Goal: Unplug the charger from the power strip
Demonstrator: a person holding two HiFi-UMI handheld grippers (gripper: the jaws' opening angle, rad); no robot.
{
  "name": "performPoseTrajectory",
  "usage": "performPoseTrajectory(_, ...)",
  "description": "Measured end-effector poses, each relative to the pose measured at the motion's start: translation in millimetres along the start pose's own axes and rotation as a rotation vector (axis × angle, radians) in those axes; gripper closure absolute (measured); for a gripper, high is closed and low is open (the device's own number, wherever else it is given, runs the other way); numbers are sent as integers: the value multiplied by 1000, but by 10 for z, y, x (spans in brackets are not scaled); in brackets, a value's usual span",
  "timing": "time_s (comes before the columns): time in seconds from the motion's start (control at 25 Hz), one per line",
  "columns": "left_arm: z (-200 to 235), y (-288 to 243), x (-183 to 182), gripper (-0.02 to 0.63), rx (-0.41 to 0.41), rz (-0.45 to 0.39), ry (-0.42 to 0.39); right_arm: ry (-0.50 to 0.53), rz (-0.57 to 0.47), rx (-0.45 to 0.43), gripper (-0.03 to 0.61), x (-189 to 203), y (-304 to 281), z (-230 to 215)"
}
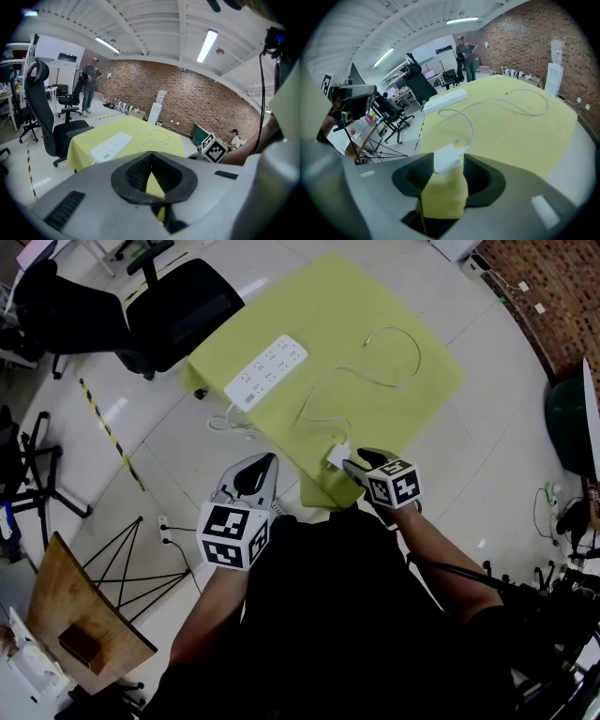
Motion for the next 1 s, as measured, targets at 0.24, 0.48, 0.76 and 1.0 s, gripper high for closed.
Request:
performPoseTrajectory(0.24, -12, 64, 11, 607, 6, -17, 2, 11, -26, 19, 383, -60, 105, 36)
performPoseTrajectory(0.48, 4, 134, 87, 607, 34, -27, 12, 55, -82, 24, 414, -166, 236, 285)
performPoseTrajectory(0.76, -99, 223, 205, 607, 55, -1, -64, 52, -96, 35, 451, -171, 392, 465)
performPoseTrajectory(1.0, -297, 354, 287, 607, -23, -56, -11, 152, -200, -15, 524, -433, 558, 441)
Point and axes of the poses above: the fingertips, and each gripper's own axes: y backward along the fingers, z to its left, x out of its underside, the point moved 6 cm from there along y, backward along the fingers, and after that the axes turned 10 degrees about y, right-handed, at the moved point
